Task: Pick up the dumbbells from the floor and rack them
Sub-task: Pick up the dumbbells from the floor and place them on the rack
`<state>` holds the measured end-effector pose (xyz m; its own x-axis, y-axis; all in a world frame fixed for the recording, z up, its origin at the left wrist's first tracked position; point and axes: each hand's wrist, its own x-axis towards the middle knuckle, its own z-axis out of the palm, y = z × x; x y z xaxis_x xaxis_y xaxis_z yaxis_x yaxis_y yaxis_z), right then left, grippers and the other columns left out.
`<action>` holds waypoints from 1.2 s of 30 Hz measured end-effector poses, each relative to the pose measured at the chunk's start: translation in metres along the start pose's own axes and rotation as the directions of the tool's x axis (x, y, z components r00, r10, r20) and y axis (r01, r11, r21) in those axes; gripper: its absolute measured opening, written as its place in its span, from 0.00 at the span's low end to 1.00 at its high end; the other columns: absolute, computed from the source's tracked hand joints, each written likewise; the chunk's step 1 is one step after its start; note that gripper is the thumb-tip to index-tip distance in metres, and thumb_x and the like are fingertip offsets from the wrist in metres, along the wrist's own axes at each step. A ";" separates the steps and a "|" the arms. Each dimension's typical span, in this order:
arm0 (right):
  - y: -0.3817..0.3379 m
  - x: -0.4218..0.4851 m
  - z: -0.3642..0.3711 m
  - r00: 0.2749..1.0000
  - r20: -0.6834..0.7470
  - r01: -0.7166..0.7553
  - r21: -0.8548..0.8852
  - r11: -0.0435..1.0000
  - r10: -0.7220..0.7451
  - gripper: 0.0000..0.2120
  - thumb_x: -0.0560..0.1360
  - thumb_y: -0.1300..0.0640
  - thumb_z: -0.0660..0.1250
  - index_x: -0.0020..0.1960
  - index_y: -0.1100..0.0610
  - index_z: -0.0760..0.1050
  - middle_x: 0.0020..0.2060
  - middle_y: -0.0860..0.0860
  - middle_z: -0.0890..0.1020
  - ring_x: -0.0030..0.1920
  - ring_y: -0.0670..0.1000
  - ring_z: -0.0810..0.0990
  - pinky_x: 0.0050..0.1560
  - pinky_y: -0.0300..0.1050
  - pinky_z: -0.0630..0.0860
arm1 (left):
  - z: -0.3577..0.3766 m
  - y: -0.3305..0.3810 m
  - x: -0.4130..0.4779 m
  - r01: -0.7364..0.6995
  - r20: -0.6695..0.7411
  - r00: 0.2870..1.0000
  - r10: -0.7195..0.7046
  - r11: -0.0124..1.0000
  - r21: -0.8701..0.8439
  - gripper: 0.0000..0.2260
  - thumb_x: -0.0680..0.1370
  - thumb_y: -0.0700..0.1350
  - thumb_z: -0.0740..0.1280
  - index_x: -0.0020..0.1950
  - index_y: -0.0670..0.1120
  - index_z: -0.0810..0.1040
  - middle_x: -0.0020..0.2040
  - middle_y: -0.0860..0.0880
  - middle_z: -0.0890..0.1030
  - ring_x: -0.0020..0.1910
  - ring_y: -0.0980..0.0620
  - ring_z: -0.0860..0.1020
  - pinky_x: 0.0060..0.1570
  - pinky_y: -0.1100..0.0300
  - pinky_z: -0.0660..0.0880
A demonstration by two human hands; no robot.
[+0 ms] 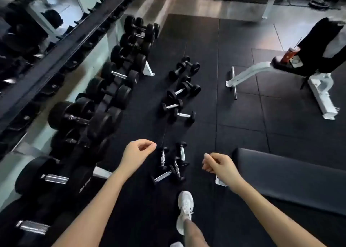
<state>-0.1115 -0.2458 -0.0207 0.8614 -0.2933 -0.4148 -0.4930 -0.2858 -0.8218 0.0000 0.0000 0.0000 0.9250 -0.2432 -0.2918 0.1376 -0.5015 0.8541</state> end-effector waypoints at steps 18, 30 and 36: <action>0.188 0.279 0.247 0.732 0.188 -0.674 0.057 0.737 0.655 0.14 0.79 0.52 0.61 0.40 0.58 0.76 0.31 0.52 0.80 0.30 0.48 0.74 0.30 0.38 0.70 | 0.085 -0.315 0.244 0.588 0.153 0.796 -0.585 0.808 0.029 0.06 0.76 0.43 0.67 0.40 0.46 0.81 0.37 0.51 0.82 0.40 0.52 0.79 0.44 0.61 0.72; 0.360 0.378 0.384 0.541 0.147 -0.810 0.356 0.466 0.828 0.10 0.80 0.55 0.60 0.43 0.59 0.72 0.31 0.51 0.73 0.29 0.47 0.70 0.32 0.39 0.70 | 0.188 -0.500 0.333 0.397 0.277 0.792 -0.544 0.804 0.443 0.08 0.76 0.45 0.64 0.47 0.45 0.82 0.44 0.50 0.83 0.46 0.50 0.79 0.46 0.58 0.73; 0.438 0.409 0.421 0.449 0.207 -0.762 0.596 0.252 0.869 0.13 0.81 0.53 0.59 0.38 0.53 0.63 0.24 0.44 0.65 0.24 0.43 0.65 0.32 0.36 0.68 | 0.251 -0.572 0.344 0.190 0.374 0.789 -0.488 0.773 0.606 0.14 0.78 0.47 0.63 0.58 0.41 0.78 0.57 0.44 0.80 0.57 0.45 0.77 0.54 0.54 0.72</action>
<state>0.0764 -0.1069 -0.7147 -0.0165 -0.1914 -0.9814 -0.7075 0.6958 -0.1237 0.1506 -0.0049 -0.6965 0.5300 -0.2581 -0.8077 0.0674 -0.9367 0.3436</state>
